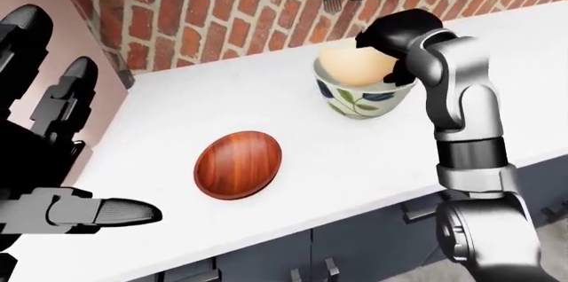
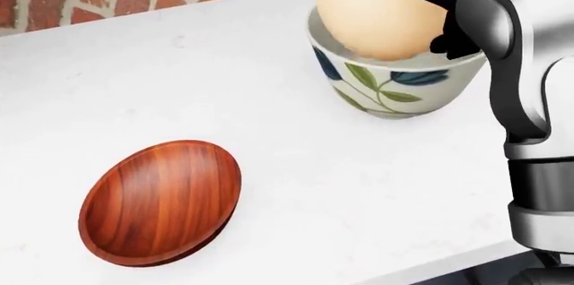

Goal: Stack the bowls from largest to smallest.

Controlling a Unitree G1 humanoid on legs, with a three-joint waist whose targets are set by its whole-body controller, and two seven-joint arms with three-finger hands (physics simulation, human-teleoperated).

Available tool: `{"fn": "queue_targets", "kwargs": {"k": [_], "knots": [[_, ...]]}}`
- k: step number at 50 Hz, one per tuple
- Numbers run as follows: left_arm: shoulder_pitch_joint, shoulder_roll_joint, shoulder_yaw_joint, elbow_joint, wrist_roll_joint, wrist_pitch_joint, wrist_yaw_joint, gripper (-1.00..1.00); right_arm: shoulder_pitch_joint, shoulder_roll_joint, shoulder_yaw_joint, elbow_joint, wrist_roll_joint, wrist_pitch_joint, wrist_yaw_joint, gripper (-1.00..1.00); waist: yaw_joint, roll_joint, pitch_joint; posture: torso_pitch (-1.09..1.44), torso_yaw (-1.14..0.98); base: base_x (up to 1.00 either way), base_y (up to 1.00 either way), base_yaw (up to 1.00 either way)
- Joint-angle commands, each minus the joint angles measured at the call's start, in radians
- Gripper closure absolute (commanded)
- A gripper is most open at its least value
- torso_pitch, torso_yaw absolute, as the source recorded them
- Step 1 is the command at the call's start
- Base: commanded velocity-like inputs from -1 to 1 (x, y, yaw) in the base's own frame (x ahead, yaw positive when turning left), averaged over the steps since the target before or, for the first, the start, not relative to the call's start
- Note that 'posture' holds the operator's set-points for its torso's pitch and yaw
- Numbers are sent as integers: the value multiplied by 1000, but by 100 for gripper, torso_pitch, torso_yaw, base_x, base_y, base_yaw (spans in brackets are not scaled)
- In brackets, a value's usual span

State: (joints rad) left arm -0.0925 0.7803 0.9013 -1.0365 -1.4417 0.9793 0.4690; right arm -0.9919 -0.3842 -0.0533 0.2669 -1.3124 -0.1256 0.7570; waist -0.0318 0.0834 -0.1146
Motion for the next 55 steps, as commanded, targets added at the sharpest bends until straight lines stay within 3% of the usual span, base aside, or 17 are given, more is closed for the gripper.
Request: {"fn": "queue_targets", "kwargs": {"k": [1,5,14,24,29,36,39,45,55], "knots": [[-10,12,20,1,18,-25,-4,-100,-34,-5,-10,-38,0,8,-28,-15,0,-1,-16,-24,0,0,0,0],[-10,8,21,1,24,-24,-11,-100,-30,-4,-10,-39,1,10,-26,-31,1,-3,-17,-24,0,0,0,0],[-14,14,20,4,18,-23,-2,-100,-37,-20,-22,-74,19,11,13,-36,3,-6,-20,-24,0,0,0,0],[-27,47,21,4,-34,-30,43,-100,-166,-56,-36,-185,90,19,146,-30,2,-3,-8,-24,0,0,0,0],[-33,65,19,13,-50,-35,58,-100,-163,8,-27,-307,148,86,215,-30,-2,-3,-4,-24,0,0,0,0],[-32,75,27,13,-68,-38,70,-100,-151,114,35,-478,166,106,323,-26,-5,1,2,-24,0,0,0,0],[-25,69,34,13,-62,-37,60,-100,-127,165,60,-527,162,96,357,-37,-6,5,7,-24,0,0,0,0],[-19,84,57,15,-93,-41,71,-100,-77,272,92,-567,162,102,390,-39,-9,8,8,-24,0,0,0,0],[-6,56,59,15,-50,-36,33,-100,93,464,211,-614,118,38,387,-55,-13,19,-1,-24,0,0,0,0]]}}
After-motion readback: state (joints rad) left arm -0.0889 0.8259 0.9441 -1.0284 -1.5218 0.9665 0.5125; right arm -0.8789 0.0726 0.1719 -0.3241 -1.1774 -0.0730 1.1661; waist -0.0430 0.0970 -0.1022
